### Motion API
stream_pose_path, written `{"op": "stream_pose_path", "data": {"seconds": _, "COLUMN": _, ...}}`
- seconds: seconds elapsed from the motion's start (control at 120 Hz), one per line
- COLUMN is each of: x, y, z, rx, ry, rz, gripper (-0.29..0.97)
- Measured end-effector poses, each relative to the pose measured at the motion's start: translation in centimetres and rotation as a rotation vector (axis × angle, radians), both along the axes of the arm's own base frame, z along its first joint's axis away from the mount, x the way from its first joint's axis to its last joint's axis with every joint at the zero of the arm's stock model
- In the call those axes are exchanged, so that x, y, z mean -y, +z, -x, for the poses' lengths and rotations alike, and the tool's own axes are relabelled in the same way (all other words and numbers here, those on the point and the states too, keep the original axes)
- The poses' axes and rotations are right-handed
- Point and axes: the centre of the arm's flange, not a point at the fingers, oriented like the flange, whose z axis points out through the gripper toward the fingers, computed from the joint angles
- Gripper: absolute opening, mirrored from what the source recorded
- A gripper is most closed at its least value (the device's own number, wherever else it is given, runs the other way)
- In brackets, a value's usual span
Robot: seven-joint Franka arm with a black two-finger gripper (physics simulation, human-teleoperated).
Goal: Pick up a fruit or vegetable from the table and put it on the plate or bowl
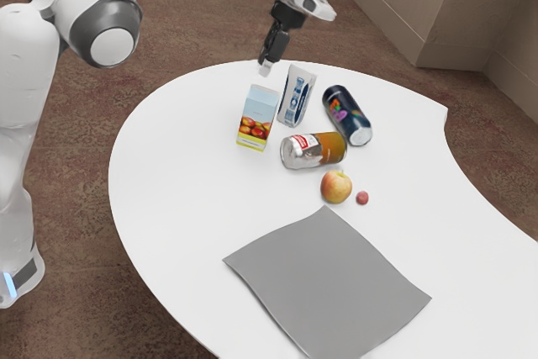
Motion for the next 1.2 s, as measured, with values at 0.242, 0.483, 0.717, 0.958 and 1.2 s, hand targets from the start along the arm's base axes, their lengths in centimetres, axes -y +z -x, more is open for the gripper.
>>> {"op": "stream_pose_path", "data": {"seconds": 0.242, "x": -0.9, "y": 1.1, "z": -2.3, "rx": 0.217, "ry": -0.28, "rz": 0.0, "gripper": 0.68}}
{"op": "stream_pose_path", "data": {"seconds": 0.483, "x": 12.9, "y": 14.9, "z": -0.2, "rx": 0.559, "ry": -0.746, "rz": -0.071, "gripper": 0.68}}
{"op": "stream_pose_path", "data": {"seconds": 0.717, "x": 14.8, "y": 2.3, "z": -2.2, "rx": 0.465, "ry": -0.936, "rz": -0.007, "gripper": 0.68}}
{"op": "stream_pose_path", "data": {"seconds": 0.958, "x": 20.3, "y": -2.9, "z": -4.4, "rx": 0.497, "ry": -1.132, "rz": -0.028, "gripper": 0.68}}
{"op": "stream_pose_path", "data": {"seconds": 1.2, "x": 22.4, "y": -7.3, "z": -6.4, "rx": 0.457, "ry": -1.229, "rz": -0.026, "gripper": 0.68}}
